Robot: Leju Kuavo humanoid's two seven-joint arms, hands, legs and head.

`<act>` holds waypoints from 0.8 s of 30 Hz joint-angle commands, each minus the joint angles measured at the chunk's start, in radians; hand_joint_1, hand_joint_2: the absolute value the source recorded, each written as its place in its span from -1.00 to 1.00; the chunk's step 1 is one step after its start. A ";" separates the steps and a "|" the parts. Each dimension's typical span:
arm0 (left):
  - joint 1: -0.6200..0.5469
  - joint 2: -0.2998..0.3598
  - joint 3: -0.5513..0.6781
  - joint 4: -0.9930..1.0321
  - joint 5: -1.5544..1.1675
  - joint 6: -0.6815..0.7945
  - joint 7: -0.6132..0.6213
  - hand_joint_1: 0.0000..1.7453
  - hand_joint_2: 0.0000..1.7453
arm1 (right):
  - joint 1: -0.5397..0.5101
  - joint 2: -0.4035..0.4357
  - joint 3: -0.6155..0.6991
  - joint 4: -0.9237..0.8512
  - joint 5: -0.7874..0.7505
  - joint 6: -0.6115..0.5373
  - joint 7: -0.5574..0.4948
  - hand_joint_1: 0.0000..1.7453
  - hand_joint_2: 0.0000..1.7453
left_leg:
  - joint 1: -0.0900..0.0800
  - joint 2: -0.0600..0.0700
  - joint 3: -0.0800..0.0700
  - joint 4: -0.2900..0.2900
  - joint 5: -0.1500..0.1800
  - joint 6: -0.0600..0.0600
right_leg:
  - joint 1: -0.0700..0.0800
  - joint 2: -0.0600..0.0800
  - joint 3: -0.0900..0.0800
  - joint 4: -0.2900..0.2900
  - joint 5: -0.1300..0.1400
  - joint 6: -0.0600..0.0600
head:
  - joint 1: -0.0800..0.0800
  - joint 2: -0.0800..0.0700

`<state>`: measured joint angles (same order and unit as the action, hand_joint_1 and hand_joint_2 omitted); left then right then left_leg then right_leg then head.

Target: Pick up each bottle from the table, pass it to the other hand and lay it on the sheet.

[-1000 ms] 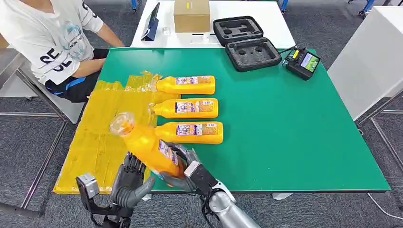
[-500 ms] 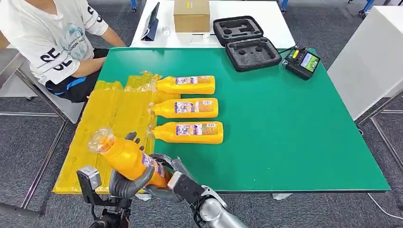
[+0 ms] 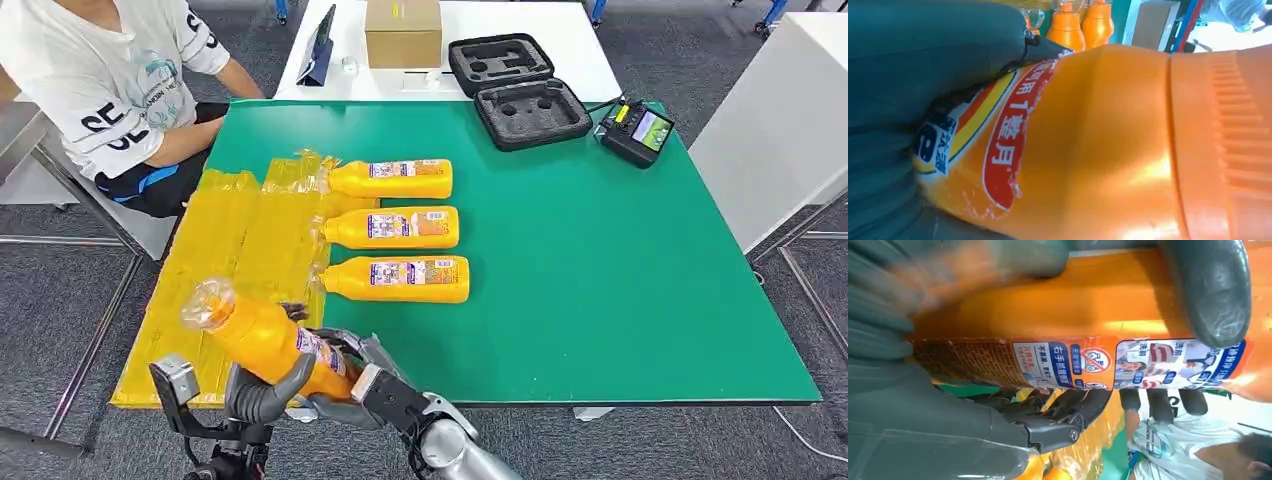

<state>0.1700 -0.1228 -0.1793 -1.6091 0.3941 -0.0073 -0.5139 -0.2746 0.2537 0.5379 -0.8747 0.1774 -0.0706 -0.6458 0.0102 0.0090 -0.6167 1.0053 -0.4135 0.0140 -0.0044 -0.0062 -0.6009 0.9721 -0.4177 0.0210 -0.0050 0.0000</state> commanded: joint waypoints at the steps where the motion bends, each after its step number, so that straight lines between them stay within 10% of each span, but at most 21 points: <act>1: -0.030 0.006 -0.010 0.029 0.015 -0.017 -0.005 1.00 1.00 | -0.018 -0.021 0.038 0.057 0.021 -0.003 -0.001 1.00 1.00 | 0.000 -0.002 0.003 -0.001 -0.001 0.000 | 0.000 -0.001 0.004 -0.001 -0.001 0.000 | 0.000 0.000; 5: -0.031 0.007 -0.006 0.029 0.006 -0.013 -0.009 1.00 1.00 | -0.021 -0.021 0.038 0.057 0.039 -0.025 0.001 1.00 1.00 | 0.000 -0.003 0.005 -0.002 -0.001 -0.001 | 0.000 -0.001 0.006 -0.001 -0.002 -0.001 | 0.000 0.000; 7: -0.031 0.006 -0.005 0.028 -0.013 0.011 -0.015 1.00 1.00 | -0.020 -0.022 0.040 0.051 0.060 -0.058 0.010 -1.00 1.00 | 0.000 -0.002 0.004 -0.001 -0.001 0.000 | 0.000 -0.001 0.004 -0.001 -0.001 0.000 | 0.000 0.000; 9: -0.027 0.005 -0.001 0.021 -0.030 0.030 -0.020 1.00 1.00 | -0.019 -0.022 0.039 0.038 0.077 -0.094 0.011 -1.00 1.00 | 0.000 -0.002 0.004 -0.001 -0.001 0.000 | 0.000 -0.001 0.004 -0.001 -0.001 0.000 | 0.000 0.000; 10: -0.024 0.004 0.003 0.015 -0.041 0.046 -0.021 1.00 1.00 | -0.013 -0.023 0.034 0.013 0.086 -0.126 0.011 -1.00 -1.00 | 0.000 -0.002 0.006 -0.001 -0.002 0.000 | 0.000 -0.001 0.006 -0.001 -0.002 -0.001 | 0.000 0.000; 24: -0.021 0.004 0.026 0.004 -0.137 0.157 -0.052 1.00 1.00 | 0.047 -0.073 0.030 -0.254 0.132 -0.198 0.046 -1.00 -1.00 | 0.000 -0.002 0.001 0.000 -0.001 0.000 | 0.000 -0.002 0.002 0.000 -0.001 0.000 | 0.000 0.000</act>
<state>0.1667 -0.1228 -0.1705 -1.6182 0.3013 0.0931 -0.5470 -0.2614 0.2472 0.5505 -0.9294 0.2968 -0.2499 -0.6241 0.0101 0.0090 -0.6168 1.0053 -0.4135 0.0140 -0.0044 -0.0062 -0.6009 0.9721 -0.4177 0.0210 -0.0050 0.0000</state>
